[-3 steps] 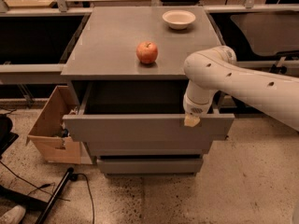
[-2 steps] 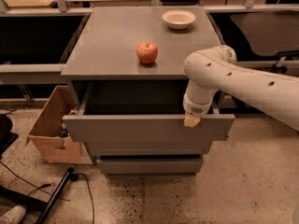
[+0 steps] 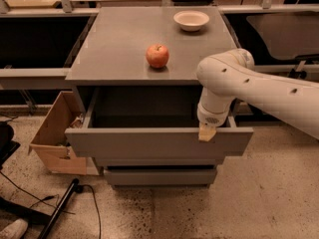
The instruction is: Open top drawer
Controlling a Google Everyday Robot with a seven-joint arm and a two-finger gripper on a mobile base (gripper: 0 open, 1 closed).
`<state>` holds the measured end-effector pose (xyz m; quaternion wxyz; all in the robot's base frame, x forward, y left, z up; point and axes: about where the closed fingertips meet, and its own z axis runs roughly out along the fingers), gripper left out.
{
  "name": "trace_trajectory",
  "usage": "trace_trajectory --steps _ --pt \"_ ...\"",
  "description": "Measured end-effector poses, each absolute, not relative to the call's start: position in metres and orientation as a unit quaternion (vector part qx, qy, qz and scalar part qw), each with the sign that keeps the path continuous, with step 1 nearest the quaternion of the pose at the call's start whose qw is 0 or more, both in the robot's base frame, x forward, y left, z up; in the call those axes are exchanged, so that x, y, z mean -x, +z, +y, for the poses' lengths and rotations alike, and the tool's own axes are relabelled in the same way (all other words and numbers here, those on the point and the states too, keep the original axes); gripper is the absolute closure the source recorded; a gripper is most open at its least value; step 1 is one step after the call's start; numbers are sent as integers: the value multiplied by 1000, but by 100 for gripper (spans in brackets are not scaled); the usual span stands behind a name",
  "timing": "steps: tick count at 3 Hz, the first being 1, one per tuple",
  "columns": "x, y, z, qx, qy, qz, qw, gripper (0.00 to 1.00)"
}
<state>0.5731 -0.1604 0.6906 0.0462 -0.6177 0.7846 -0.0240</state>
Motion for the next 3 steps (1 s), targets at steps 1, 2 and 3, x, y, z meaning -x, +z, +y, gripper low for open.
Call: trace_trajectory --steps 1,2,3 --pt "-556 693 -174 606 -26 794 27 100" --pt "-534 695 -187 594 -26 804 12 100" --pt "-505 700 -192 570 -13 821 -5 100"
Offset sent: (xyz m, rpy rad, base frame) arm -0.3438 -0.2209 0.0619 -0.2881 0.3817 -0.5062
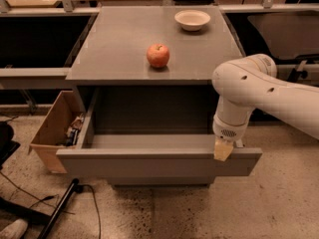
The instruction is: Open top drawer
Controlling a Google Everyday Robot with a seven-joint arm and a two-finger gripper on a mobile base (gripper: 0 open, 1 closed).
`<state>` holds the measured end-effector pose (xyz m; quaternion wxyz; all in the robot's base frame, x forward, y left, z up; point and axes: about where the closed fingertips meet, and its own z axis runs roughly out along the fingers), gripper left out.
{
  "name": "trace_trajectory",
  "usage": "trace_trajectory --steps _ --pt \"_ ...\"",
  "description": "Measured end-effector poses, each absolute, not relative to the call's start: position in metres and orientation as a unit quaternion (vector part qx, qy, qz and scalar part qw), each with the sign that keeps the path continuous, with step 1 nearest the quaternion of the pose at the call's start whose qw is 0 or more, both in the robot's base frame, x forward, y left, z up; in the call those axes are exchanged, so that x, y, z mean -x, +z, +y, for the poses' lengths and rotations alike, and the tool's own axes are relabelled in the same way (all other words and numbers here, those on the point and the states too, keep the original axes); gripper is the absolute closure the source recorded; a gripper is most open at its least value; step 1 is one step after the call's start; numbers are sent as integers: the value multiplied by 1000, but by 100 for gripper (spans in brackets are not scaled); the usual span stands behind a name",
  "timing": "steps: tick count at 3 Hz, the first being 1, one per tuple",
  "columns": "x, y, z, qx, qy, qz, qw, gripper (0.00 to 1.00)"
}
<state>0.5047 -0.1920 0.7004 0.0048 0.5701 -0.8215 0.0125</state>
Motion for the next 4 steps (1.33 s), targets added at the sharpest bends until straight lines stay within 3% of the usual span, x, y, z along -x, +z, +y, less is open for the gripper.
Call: trace_trajectory --steps 3,4 --pt "-459 709 -216 -544 5 -838 32 100" --pt "-444 709 -225 -537 3 -842 42 81"
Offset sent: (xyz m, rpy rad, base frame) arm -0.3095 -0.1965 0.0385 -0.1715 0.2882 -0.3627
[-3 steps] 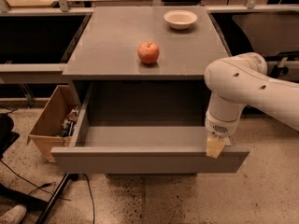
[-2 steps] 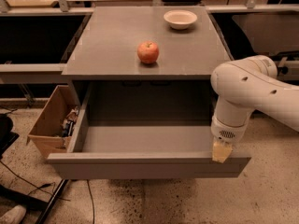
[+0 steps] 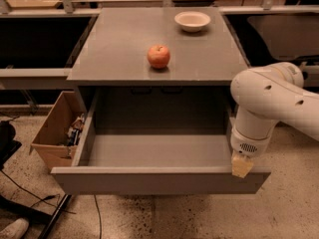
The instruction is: Open top drawer
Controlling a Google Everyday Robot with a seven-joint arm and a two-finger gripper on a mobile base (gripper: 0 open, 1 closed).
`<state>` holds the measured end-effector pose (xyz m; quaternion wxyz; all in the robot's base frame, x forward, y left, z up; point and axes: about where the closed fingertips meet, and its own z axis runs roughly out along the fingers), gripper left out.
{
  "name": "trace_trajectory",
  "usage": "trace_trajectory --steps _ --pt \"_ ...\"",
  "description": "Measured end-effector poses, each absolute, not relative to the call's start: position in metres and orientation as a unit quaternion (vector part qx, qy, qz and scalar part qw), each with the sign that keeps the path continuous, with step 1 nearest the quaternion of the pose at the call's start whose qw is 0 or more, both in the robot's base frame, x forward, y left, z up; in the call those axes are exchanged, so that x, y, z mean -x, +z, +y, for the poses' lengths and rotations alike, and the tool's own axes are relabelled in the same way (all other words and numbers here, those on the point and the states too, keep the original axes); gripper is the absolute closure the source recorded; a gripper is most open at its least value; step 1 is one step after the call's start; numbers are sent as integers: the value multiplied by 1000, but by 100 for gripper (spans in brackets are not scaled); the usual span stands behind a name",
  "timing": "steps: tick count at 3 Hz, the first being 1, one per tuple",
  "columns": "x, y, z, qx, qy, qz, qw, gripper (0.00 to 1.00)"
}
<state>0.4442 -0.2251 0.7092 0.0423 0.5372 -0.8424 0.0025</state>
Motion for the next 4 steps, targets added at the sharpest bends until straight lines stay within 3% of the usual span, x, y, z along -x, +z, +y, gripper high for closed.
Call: trace_trajectory --steps 2,3,4 --pt "-444 709 -225 -537 3 -842 42 35" --pt "-444 709 -225 -537 3 -842 42 4" --pt "-444 709 -225 -537 3 -842 42 0"
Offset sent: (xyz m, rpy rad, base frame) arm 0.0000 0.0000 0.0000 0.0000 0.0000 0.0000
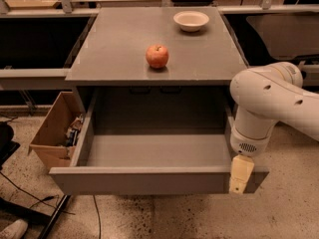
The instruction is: Open top drawer
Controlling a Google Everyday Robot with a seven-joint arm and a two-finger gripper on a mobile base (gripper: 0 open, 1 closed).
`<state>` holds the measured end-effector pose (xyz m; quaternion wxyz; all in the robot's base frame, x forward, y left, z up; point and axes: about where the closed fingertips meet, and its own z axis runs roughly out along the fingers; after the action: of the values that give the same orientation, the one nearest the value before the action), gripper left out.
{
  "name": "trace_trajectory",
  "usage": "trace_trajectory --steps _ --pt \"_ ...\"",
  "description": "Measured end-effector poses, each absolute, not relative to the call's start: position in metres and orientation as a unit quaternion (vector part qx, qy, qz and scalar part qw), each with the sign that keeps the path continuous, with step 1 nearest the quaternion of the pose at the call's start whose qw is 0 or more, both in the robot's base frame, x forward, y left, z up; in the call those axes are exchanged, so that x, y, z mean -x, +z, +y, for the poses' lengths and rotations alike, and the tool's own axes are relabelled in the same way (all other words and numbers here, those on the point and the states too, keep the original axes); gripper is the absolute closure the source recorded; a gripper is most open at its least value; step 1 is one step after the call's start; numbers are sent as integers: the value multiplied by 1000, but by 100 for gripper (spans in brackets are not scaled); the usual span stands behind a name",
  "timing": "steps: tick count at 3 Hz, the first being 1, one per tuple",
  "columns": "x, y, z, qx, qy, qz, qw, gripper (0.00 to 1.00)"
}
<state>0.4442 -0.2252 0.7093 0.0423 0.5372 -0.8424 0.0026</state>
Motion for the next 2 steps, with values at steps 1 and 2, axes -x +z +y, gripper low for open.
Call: trace_trajectory --steps 1,2 --pt "-443 708 -224 -538 1 -842 42 0" --pt "-402 686 -217 -537 -49 -840 56 19"
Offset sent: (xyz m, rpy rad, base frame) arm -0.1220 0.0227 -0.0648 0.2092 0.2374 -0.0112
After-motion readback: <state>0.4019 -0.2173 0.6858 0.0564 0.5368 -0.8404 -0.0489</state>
